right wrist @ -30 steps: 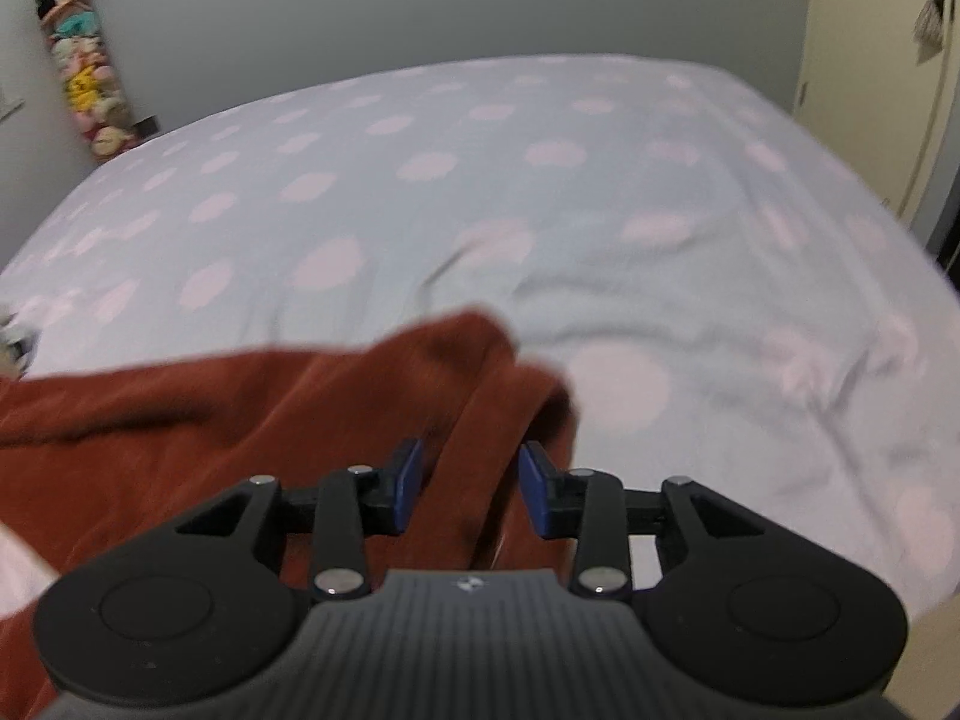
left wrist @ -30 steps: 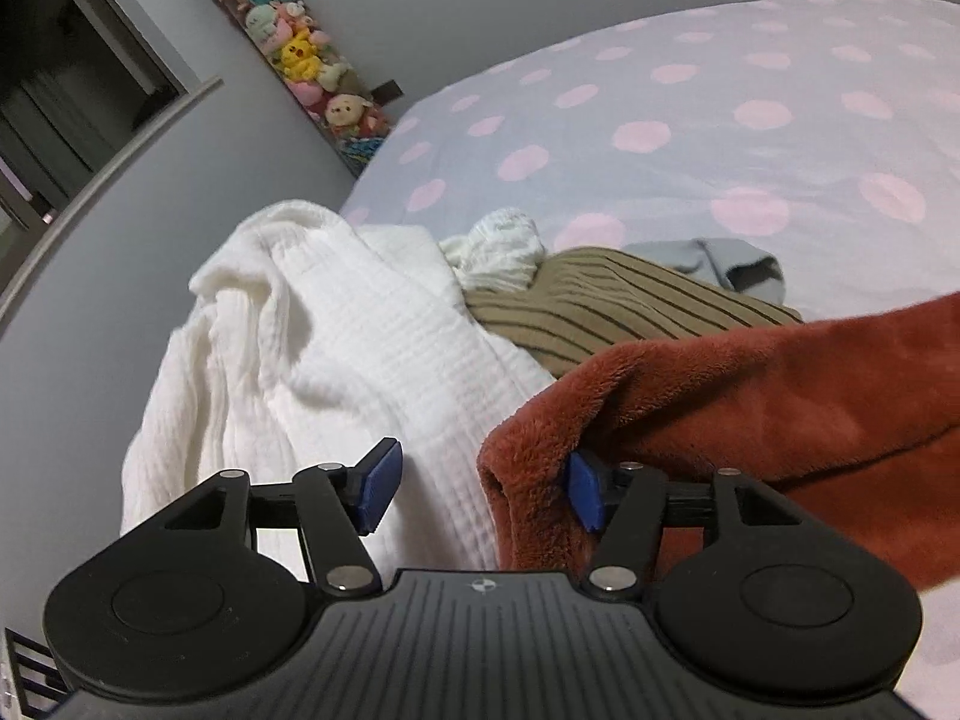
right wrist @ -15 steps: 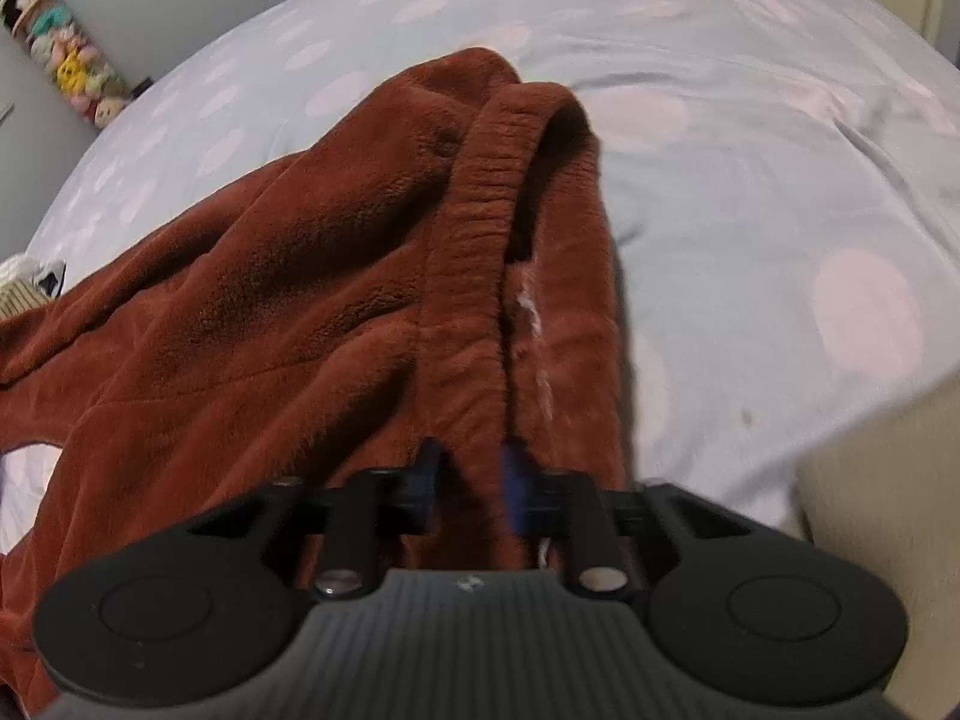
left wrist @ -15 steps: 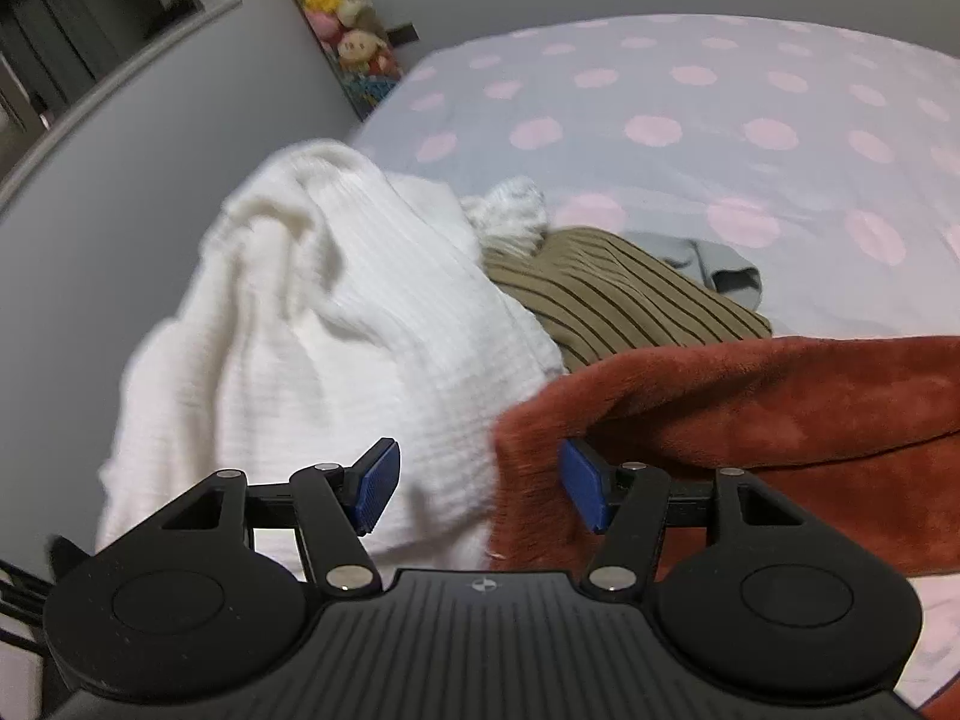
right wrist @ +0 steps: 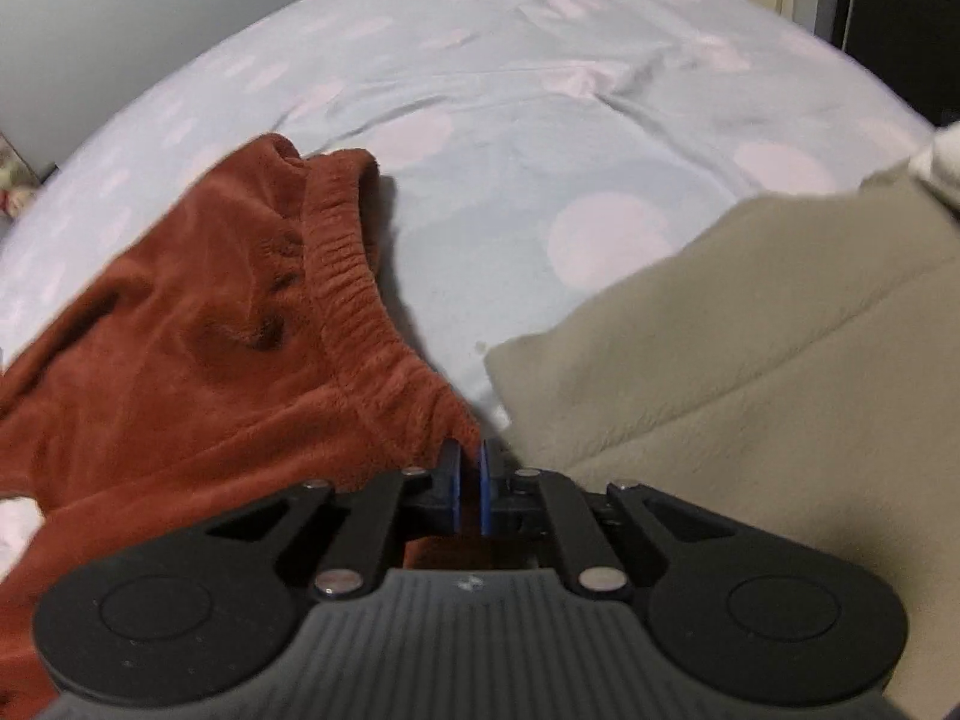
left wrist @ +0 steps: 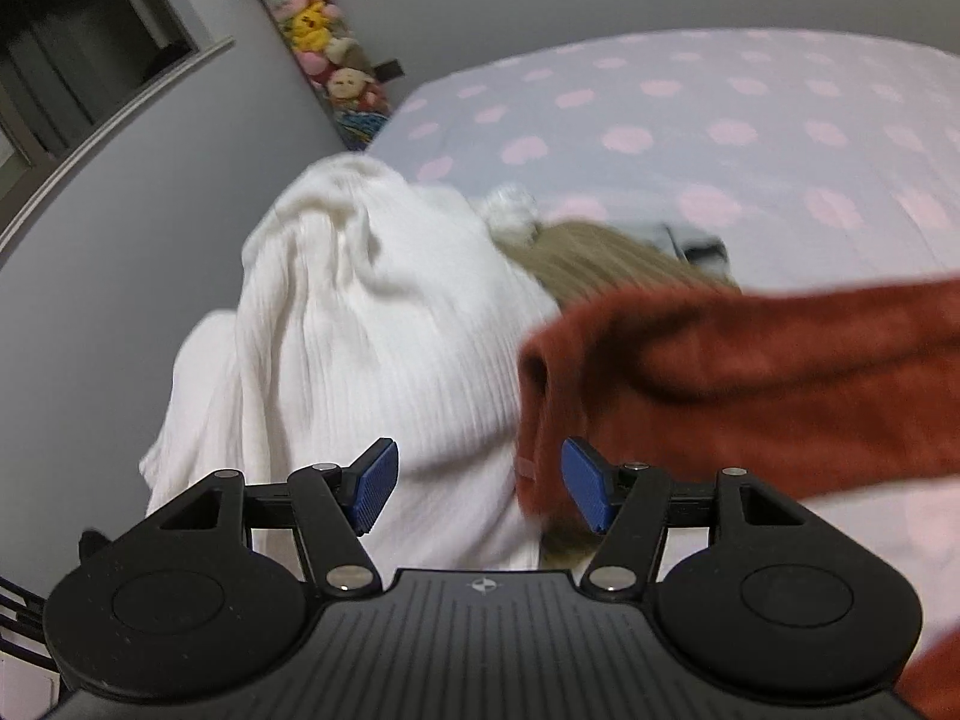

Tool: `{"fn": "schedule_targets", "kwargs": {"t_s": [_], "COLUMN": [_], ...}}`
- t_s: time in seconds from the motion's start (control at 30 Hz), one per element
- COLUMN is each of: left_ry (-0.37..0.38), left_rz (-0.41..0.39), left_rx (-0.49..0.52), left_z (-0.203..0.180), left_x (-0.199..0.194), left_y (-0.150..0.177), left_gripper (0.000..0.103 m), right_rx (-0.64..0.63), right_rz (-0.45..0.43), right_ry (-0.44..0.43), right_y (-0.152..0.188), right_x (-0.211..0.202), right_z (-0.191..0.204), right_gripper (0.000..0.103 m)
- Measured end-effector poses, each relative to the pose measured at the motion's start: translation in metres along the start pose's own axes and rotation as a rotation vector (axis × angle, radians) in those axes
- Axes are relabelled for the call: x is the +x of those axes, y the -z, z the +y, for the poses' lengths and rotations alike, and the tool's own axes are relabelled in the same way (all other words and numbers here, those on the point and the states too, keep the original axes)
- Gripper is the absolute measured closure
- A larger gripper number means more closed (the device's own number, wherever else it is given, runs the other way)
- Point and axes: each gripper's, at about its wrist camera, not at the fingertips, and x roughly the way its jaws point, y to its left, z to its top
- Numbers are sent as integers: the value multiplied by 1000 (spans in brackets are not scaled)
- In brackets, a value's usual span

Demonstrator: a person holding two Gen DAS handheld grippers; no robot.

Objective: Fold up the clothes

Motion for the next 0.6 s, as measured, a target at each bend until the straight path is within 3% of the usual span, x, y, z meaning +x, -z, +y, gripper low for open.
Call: {"fn": "schedule_targets", "kwargs": {"t_s": [0.13, 0.2, 0.4, 0.6], "left_ry": [31, 39, 46, 75], "left_rz": [42, 73, 163, 281], "left_rx": [15, 17, 16, -26], "left_z": [7, 13, 32, 41], "left_x": [-16, -22, -32, -16], "left_y": [42, 64, 121, 164], "left_gripper": [44, 44, 44, 44], "right_rx": [9, 6, 43, 9], "right_rz": [-35, -58, -74, -39], "right_ry": [-29, -32, -69, -60], "right_y": [4, 9, 29, 46], "right_x": [-15, -27, -53, -64], "right_z": [0, 0, -7, -12], "right_gripper": [73, 70, 67, 63]}}
